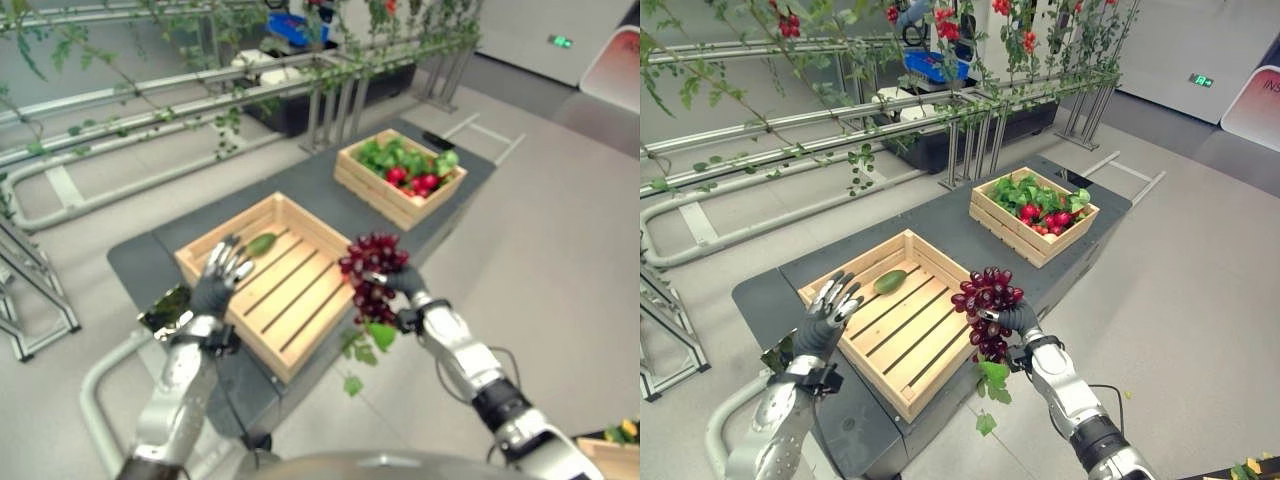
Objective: Pick up the fruits from the basket on one side to the basket on the other side
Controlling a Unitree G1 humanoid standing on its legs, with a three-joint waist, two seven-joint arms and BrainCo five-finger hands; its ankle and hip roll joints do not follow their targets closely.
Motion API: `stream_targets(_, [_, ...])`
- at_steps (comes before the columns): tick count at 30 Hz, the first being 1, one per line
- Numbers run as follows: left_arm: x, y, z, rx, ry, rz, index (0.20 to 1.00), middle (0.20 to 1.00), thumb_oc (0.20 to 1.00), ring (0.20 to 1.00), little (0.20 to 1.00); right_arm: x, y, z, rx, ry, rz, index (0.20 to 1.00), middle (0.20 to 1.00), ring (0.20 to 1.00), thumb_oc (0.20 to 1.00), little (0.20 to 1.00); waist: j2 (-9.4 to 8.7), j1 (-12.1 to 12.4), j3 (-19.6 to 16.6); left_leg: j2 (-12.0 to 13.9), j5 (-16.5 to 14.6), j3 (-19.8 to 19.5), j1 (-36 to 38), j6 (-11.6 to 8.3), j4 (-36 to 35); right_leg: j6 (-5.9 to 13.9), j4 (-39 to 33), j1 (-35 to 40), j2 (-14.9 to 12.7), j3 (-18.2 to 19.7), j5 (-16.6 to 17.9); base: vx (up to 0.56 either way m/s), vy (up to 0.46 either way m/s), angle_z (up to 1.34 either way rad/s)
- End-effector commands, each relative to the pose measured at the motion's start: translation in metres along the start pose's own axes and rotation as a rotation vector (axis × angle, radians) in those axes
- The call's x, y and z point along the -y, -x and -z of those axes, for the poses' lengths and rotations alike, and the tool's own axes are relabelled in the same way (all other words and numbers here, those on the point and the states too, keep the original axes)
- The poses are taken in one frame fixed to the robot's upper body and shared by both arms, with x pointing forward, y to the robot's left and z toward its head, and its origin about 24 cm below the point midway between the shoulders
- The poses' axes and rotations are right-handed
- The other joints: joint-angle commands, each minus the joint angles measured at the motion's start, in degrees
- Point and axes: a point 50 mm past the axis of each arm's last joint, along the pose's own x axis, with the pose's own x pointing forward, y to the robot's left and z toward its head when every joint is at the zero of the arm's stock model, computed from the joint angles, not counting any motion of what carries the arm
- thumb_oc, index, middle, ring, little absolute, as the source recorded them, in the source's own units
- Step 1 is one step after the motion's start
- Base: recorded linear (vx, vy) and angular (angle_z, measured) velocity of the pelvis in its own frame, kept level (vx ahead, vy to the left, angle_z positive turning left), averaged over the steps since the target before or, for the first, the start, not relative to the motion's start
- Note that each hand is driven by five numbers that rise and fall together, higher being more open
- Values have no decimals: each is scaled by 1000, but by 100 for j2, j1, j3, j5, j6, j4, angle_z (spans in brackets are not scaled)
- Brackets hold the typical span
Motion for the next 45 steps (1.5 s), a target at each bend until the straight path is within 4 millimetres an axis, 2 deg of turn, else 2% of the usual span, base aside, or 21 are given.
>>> stream_targets(1, [-9, 0, -7, 57, -80, -17, 1000, 1000, 1000, 1000, 1000, 16, -3, -50, 256, 9, 54, 200, 200, 200, 200, 200, -148, 47, -258, -284, -617, -177, 151, 391, 31, 441, 133, 88, -219, -5, -256, 0, 0, 0])
stream_targets(5, [-40, 16, 20, -86, -268, -128, 1000, 1000, 1000, 1000, 1000, 29, 4, -50, 267, 27, 96, 200, 200, 200, 200, 200, -142, 84, -233, -323, -624, -189, 130, 413, 36, 461, 150, 72, -249, -10, -259, -3, 22, 3])
stream_targets(7, [-45, 19, 31, -138, -301, -148, 1000, 1000, 1000, 1000, 1000, 32, 6, -51, 271, 36, 99, 200, 200, 200, 200, 200, -135, 88, -230, -328, -625, -185, 125, 418, 38, 464, 156, 58, -257, -10, -256, -5, 17, 0])
stream_targets(8, [-63, 30, 53, -275, -438, -183, 1000, 1000, 1000, 1000, 1000, 39, 10, -54, 290, 45, 116, 200, 200, 200, 200, 200, -129, 71, -216, -338, -617, -176, 108, 424, 45, 478, 176, 41, -274, -6, -248, 0, 0, 0])
stream_targets(9, [-63, 30, 53, -275, -439, -182, 1000, 1000, 1000, 1000, 1000, 39, 11, -54, 289, 45, 117, 200, 200, 200, 200, 200, -128, 78, -216, -339, -618, -176, 107, 424, 46, 479, 177, 39, -274, -6, -250, -32, 47, 0])
stream_targets(10, [-77, 43, 78, -423, -522, -215, 1000, 1000, 1000, 1000, 1000, 44, 17, -61, 322, 47, 119, 200, 200, 200, 200, 200, -135, 39, -189, -358, -601, -147, 80, 435, 59, 493, 235, -13, -282, 12, -247, 0, 0, 0])
stream_targets(11, [-77, 42, 79, -422, -522, -214, 1000, 1000, 1000, 1000, 1000, 45, 18, -61, 322, 48, 120, 200, 200, 200, 200, 200, -131, 46, -188, -359, -601, -147, 76, 436, 60, 494, 241, -19, -283, 13, -250, -45, 65, 0])
stream_targets(12, [-93, 67, 113, -648, -590, -250, 1000, 1000, 1000, 1000, 1000, 53, 26, -62, 338, 48, 137, 200, 200, 200, 200, 200, -132, -2, -175, -376, -585, -130, 59, 448, 61, 508, 283, -63, -306, 26, -240, -18, 59, -1])
stream_targets(14, [-103, 89, 135, -803, -634, -289, 1000, 1000, 1000, 1000, 1000, 59, 38, -59, 335, 48, 148, 200, 200, 200, 200, 200, -123, -54, -177, -392, -593, -127, 57, 465, 52, 520, 313, -84, -322, 24, -243, -7, 61, 0])
stream_targets(16, [-114, 124, 156, -998, -656, -364, 1000, 1000, 1000, 1000, 1000, 64, 51, -57, 337, 60, 158, 200, 200, 200, 200, 200, -127, -114, -196, -408, -600, -106, 59, 473, 47, 535, 329, -92, -339, 26, -250, 10, 56, 0])
stream_targets(18, [-116, 132, 161, -1035, -637, -407, 1000, 1000, 1000, 1000, 1000, 65, 56, -56, 338, 53, 162, 200, 200, 200, 200, 200, -126, -129, -204, -416, -607, -93, 62, 478, 45, 539, 346, -106, -347, 38, -253, 2, 45, -2])
stream_targets(19, [-123, 165, 171, -1193, -596, -495, 1000, 1000, 1000, 1000, 1000, 68, 66, -50, 330, 34, 179, 200, 200, 200, 200, 200, -142, -182, -216, -434, -616, -69, 80, 490, 41, 552, 384, -127, -363, 67, -251, 9, 53, -7])
stream_targets(21, [-125, 176, 173, -1242, -595, -517, 1000, 1000, 1000, 1000, 1000, 69, 72, -49, 326, 32, 181, 200, 200, 200, 200, 200, -141, -200, -226, -444, -631, -52, 100, 498, 36, 558, 401, -141, -370, 84, -246, 15, 55, -8])
stream_targets(22, [-128, 194, 174, -1316, -599, -541, 1000, 1000, 1000, 1000, 1000, 73, 82, -46, 320, 41, 193, 200, 200, 200, 200, 200, -140, -256, -233, -452, -658, -4, 130, 508, 30, 567, 418, -143, -384, 115, -244, 13, 57, -10])
stream_targets(26, [-130, 191, 172, -1297, -610, -541, 1000, 1000, 1000, 1000, 1000, 78, 94, -44, 315, 56, 220, 200, 200, 200, 200, 200, -121, -331, -218, -468, -686, 38, 160, 535, 27, 587, 481, -184, -410, 172, -245, -5, 64, -17])
stream_targets(33, [-127, 155, 166, -1177, -728, -435, 1000, 1000, 1000, 1000, 1000, 81, 110, -36, 307, 30, 267, 200, 200, 200, 200, 200, -129, -624, -57, -499, -697, 234, 161, 605, 22, 650, 694, -464, -398, 472, -158, -50, 53, -20])
stream_targets(37, [-123, 113, 156, -1051, -846, -323, 1000, 1000, 1000, 1000, 1000, 80, 110, -35, 302, 31, 262, 200, 200, 200, 200, 200, -128, -908, 150, -420, -612, 707, -40, 607, 49, 805, 646, -867, -377, 795, 385, -187, 8, -60])
stream_targets(38, [-123, 113, 156, -1051, -847, -323, 1000, 1000, 1000, 1000, 1000, 80, 110, -35, 303, 31, 262, 200, 200, 200, 200, 200, -128, -886, 147, -414, -618, 729, -44, 607, 51, 805, 644, -880, -369, 817, 394, -253, -4, -104])
stream_targets(39, [-123, 97, 149, -1007, -895, -297, 1000, 1000, 1000, 1000, 1000, 79, 107, -36, 308, 35, 257, 200, 200, 200, 200, 200, -78, -867, 213, -265, -574, 1016, -160, 571, 125, 827, 764, -899, -360, 589, 296, -243, 20, -84])
stream_targets(41, [-125, 90, 145, -990, -920, -296, 1000, 1000, 1000, 1000, 1000, 79, 106, -36, 305, 33, 248, 200, 200, 200, 200, 200, -12, -819, 205, -103, -499, 1360, -325, 527, 220, 765, 1023, -838, -459, 130, 51, -296, 44, -121])
stream_targets(45, [-124, 81, 143, -976, -919, -293, 1000, 1000, 1000, 1000, 1000, 79, 104, -37, 299, 44, 231, 200, 200, 200, 200, 200, 42, -780, 153, 39, -505, 1744, -477, 529, 399, 666, 1509, -742, -434, -75, -326, -161, 43, -97])
